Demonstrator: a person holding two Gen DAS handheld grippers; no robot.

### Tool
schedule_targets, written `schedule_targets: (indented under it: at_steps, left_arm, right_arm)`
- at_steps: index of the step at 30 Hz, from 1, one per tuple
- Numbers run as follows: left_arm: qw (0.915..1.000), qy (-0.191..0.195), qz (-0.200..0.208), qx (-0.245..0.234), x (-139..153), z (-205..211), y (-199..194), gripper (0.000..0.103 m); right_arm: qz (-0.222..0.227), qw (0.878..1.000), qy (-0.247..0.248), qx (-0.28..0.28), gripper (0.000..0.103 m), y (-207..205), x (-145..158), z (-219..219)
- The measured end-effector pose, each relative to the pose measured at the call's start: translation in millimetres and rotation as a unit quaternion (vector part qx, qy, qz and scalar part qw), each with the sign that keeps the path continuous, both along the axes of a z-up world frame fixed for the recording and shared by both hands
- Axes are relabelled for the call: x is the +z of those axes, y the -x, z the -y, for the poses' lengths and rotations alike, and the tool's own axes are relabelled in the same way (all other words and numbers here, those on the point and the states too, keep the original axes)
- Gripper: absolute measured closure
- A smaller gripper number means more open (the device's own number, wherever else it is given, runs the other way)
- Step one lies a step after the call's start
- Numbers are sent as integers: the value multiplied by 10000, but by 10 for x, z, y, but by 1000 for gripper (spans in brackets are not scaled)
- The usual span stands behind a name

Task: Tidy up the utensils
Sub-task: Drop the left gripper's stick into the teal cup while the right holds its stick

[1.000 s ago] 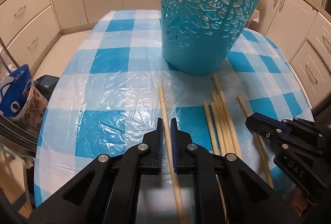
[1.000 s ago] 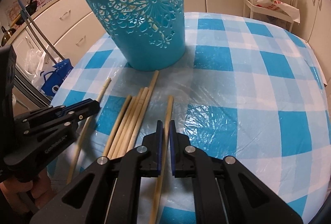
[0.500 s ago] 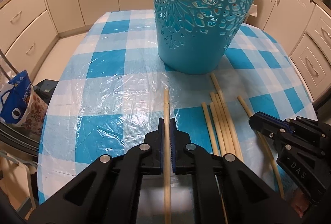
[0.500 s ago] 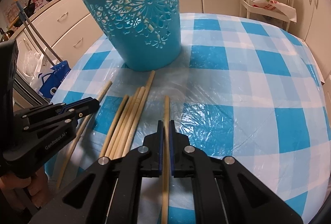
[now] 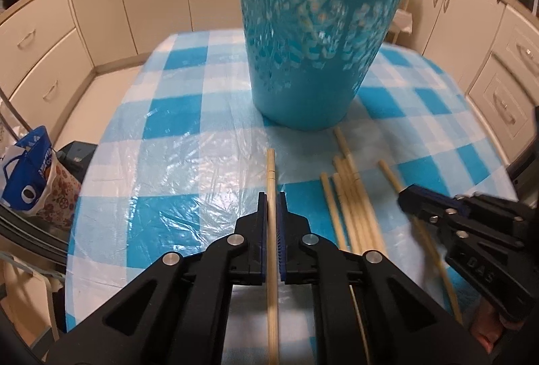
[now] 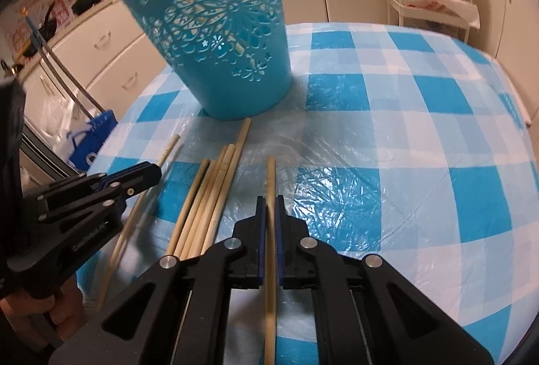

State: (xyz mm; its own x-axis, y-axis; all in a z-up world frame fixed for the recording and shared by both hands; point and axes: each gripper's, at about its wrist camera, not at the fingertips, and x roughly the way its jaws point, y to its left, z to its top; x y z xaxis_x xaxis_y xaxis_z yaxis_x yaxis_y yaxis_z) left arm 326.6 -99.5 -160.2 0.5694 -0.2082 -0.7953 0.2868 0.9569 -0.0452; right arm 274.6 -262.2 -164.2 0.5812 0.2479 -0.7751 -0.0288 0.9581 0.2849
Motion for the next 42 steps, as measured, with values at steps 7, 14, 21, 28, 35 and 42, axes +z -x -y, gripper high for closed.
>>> schedule_targets:
  at_steps: [7, 14, 21, 28, 35, 42]
  left_arm:
    - [9964, 602, 591, -30, 363, -145, 181, 98]
    - [9770, 1468, 1548, -28, 923, -400, 419, 98]
    - [9576, 1914, 2153, 55, 1358, -567, 503, 98]
    - [9434, 2094, 2571, 51, 1664, -525, 365, 98]
    - [9259, 2336, 2968, 121, 1936, -356, -26, 98]
    - [9097, 2624, 3189, 434, 2066, -172, -535, 98]
  right_arm:
    - [-5, 9998, -180, -11, 97, -1, -4, 31]
    - [11, 10000, 4, -3, 97, 5, 6, -19]
    - [12, 10000, -19, -6, 97, 8, 4, -19]
    - [7, 9999, -127, -12, 97, 6, -2, 18]
    - [-5, 9995, -321, -23, 97, 1, -16, 71]
    - [-11, 9988, -484, -32, 97, 1, -28, 103]
